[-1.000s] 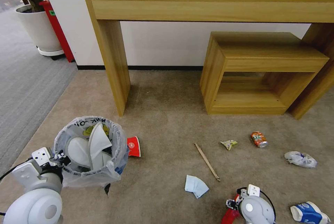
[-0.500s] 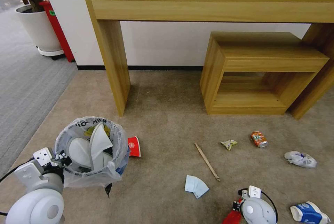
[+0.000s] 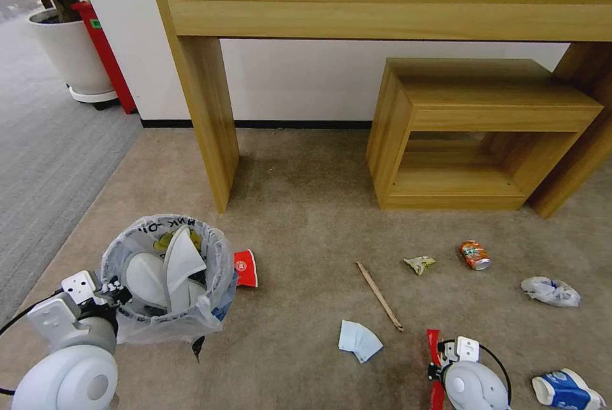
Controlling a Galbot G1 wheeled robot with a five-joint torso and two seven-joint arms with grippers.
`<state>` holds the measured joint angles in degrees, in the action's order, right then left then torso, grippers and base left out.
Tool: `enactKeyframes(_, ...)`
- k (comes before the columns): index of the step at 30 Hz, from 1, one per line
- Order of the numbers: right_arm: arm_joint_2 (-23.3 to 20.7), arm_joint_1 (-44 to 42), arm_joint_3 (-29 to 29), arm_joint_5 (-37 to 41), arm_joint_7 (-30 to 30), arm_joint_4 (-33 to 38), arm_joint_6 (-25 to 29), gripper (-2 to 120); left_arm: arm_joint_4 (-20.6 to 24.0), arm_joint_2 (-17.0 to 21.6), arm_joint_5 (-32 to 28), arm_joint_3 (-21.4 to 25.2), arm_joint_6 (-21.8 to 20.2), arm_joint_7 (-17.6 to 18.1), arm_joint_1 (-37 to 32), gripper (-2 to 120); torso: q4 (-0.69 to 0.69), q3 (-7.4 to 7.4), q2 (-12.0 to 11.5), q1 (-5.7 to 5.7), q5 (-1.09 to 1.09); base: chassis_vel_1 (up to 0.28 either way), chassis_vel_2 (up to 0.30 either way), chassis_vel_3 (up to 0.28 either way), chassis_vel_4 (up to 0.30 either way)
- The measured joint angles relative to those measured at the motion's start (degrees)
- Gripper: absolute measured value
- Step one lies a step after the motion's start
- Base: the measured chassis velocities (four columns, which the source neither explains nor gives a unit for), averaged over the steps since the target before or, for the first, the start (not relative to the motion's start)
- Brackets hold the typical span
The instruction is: Pick up the trash bin and place the garbage on the floor into it.
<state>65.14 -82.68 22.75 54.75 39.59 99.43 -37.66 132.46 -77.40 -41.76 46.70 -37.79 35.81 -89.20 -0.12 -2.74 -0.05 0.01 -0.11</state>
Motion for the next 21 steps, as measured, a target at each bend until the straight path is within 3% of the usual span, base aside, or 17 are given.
enactKeyframes(4, -1.3, -1.2, 1.9, -1.6, -4.8, 7.3, 5.9, 0, -0.1, 0.1, 0.4, -0.9, 0.0, 0.0, -0.1, 1, 0.0, 0.0, 0.0, 0.0, 0.0, 0.0, 0.0, 0.0, 0.0)
enactKeyframes(7, -4.3, -1.7, 4.2, -3.5, -14.6, 15.8, 16.3, 0, 0.0, 0.0, 0.7, -3.0, -0.1, 0.2, -0.5, 1, 0.0, 0.0, 0.0, 0.0, -0.02, 0.0, 0.0, 0.0, 0.0)
enactKeyframes(8, -4.3, -1.7, 4.2, -3.5, -14.6, 15.8, 16.3, 0, 0.0, 0.0, 0.7, -3.0, -0.1, 0.2, -0.5, 1, 0.0, 0.0, 0.0, 0.0, -0.02, 0.0, 0.0, 0.0, 0.0)
enactKeyframes(12, -7.7, -0.1, 5.4, -2.1, -27.7, 23.6, 25.6, 0, 1.2, -0.4, -1.2, -6.0, -1.2, 1.5, -0.6, 1, 0.0, 0.0, 0.0, 0.0, -0.01, 0.0, 0.0, 0.0, 0.0)
enactKeyframes(13, -7.7, -0.1, 5.4, -2.1, -27.7, 23.6, 25.6, 0, 1.2, -0.4, -1.2, -6.0, -1.2, 1.5, -0.6, 1, 0.0, 0.0, 0.0, 0.0, -0.01, 0.0, 0.0, 0.0, 0.0)
enactKeyframes(16, -8.9, 2.2, 5.4, -1.2, -38.9, 25.2, 30.6, 0, 1.4, -0.5, -1.8, -7.8, -1.9, 2.2, -0.4, 1, 0.0, 0.0, 0.0, 0.0, -0.01, 0.0, 0.0, 0.0, 0.0)
enactKeyframes(17, -8.9, 2.2, 5.4, -1.2, -38.9, 25.2, 30.6, 0, 1.4, -0.5, -1.8, -7.8, -1.9, 2.2, -0.4, 1, 0.0, 0.0, 0.0, 0.0, -0.01, 0.0, 0.0, 0.0, 0.0)
enactKeyframes(20, -7.9, 7.2, 3.0, 0.7, -55.7, 23.3, 37.1, 0, 1.4, -1.2, -1.8, -11.5, -2.3, 2.8, -0.5, 1, 0.0, 0.0, 0.0, 0.0, -0.01, 0.0, 0.0, 0.0, 0.0)
enactKeyframes(21, -7.9, 7.2, 3.0, 0.7, -55.7, 23.3, 37.1, 0, 1.4, -1.2, -1.8, -11.5, -2.3, 2.8, -0.5, 1, 0.0, 0.0, 0.0, 0.0, -0.01, 0.0, 0.0, 0.0, 0.0)
